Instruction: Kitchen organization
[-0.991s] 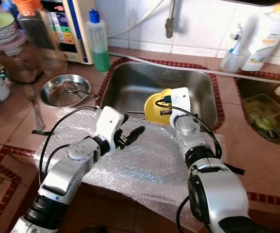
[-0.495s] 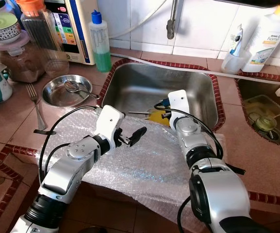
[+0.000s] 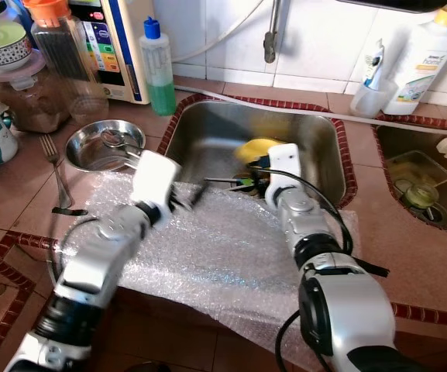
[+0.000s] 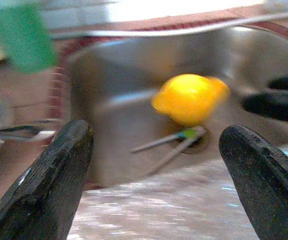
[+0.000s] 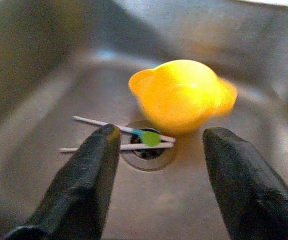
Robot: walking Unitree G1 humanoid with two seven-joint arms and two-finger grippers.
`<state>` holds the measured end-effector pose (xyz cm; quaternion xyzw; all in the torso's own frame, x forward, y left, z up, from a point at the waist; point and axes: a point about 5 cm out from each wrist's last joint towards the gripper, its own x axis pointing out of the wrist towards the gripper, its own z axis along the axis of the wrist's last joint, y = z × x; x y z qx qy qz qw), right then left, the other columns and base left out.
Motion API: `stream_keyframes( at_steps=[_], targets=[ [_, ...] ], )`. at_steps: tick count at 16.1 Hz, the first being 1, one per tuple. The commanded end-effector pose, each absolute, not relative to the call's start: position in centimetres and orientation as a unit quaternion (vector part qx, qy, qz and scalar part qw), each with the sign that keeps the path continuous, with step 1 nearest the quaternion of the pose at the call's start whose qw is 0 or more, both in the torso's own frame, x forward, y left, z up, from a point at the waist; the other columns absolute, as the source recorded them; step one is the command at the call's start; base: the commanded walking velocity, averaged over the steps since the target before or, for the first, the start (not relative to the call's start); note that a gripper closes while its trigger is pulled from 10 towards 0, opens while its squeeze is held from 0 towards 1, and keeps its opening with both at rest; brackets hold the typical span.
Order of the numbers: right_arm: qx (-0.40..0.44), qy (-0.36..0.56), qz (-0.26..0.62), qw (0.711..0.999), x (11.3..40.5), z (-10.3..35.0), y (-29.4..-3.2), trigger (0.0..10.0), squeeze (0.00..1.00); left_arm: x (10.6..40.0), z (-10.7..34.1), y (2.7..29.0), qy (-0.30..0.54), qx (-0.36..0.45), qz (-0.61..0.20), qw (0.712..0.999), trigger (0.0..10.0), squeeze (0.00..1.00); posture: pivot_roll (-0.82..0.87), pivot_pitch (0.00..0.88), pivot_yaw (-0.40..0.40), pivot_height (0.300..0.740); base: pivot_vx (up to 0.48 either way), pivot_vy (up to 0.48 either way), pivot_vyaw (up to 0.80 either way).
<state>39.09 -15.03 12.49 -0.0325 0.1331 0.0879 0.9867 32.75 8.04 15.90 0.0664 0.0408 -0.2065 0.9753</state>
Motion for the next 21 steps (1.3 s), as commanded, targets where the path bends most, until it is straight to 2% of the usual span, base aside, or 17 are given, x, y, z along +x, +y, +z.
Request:
stream_keyframes(
  at_steps=[1, 5, 9, 12, 13, 15, 18, 19, 20, 21],
  targets=[
    [-0.016, 0.143, 0.102, 0.984, 38.8, 11.9, -14.6, 10.0, 1.0, 33.0, 15.7, 8.5, 0.04, 0.073, -0.185, 0.979, 10.0, 1.0, 0.11, 0.088, 0.012, 0.74, 0.0, 0.0, 0.0],
    [0.02, 0.06, 0.171, 0.983, 39.1, 14.5, -13.3, 10.0, 1.0, 34.7, 15.7, 11.9, 0.042, 0.1, -0.088, 0.99, 10.0, 1.0, 0.07, 0.086, 0.015, 0.74, 0.0, 0.0, 0.0],
    [0.041, -0.012, 0.27, 0.962, 36.2, 16.0, -10.9, 10.0, 1.0, 36.5, 16.1, 15.6, 0.047, 0.143, 0.015, 0.988, 10.0, 1.0, 0.06, 0.088, 0.02, 0.74, 0.0, 0.0, 0.0],
    [0.051, -0.017, 0.299, 0.953, 34.2, 16.1, -10.3, 10.0, 1.0, 37.3, 16.4, 17.4, 0.033, 0.198, 0.071, 0.977, 10.0, 1.0, 0.05, 0.09, 0.024, 0.74, 0.0, 0.0, 0.0],
    [0.053, -0.013, 0.317, 0.947, 32.7, 15.8, -9.6, 10.0, 1.0, 37.6, 16.3, 18.6, 0.047, 0.195, 0.099, 0.975, 10.0, 1.0, 0.04, 0.093, 0.023, 0.74, 0.0, 0.0, 0.0],
    [0.041, -0.008, 0.325, 0.945, 31.4, 15.8, -9.2, 10.0, 1.0, 38.0, 16.5, 19.4, 0.047, 0.194, 0.117, 0.973, 10.0, 1.0, 0.04, 0.095, 0.025, 0.74, 0.0, 0.0, 0.0],
    [0.039, 0.005, 0.329, 0.943, 30.5, 15.7, -9.0, 10.0, 1.0, 38.3, 17.2, 19.4, 0.028, 0.186, 0.116, 0.975, 10.0, 1.0, 0.04, 0.096, 0.027, 0.74, 0.0, 0.0, 0.0],
    [0.038, 0.006, 0.328, 0.944, 30.5, 15.9, -9.0, 10.0, 1.0, 38.3, 17.6, 19.2, 0.019, 0.181, 0.113, 0.977, 10.0, 0.4, 0.04, 0.095, 0.027, 0.74, 0.0, 0.0, 0.0],
    [0.033, 0.004, 0.328, 0.944, 30.4, 16.1, -8.8, 10.0, 1.0, 38.3, 18.0, 19.2, 0.003, 0.178, 0.116, 0.977, 10.0, 0.0, 0.04, 0.094, 0.027, 0.74, 0.0, 0.0, 0.0],
    [0.03, 0.005, 0.33, 0.943, 30.3, 16.3, -8.7, 10.0, 1.0, 38.1, 18.1, 19.9, -0.001, 0.173, 0.143, 0.975, 10.0, 0.0, 0.04, 0.093, 0.024, 0.74, 0.0, 0.0, 0.0]
  ],
)
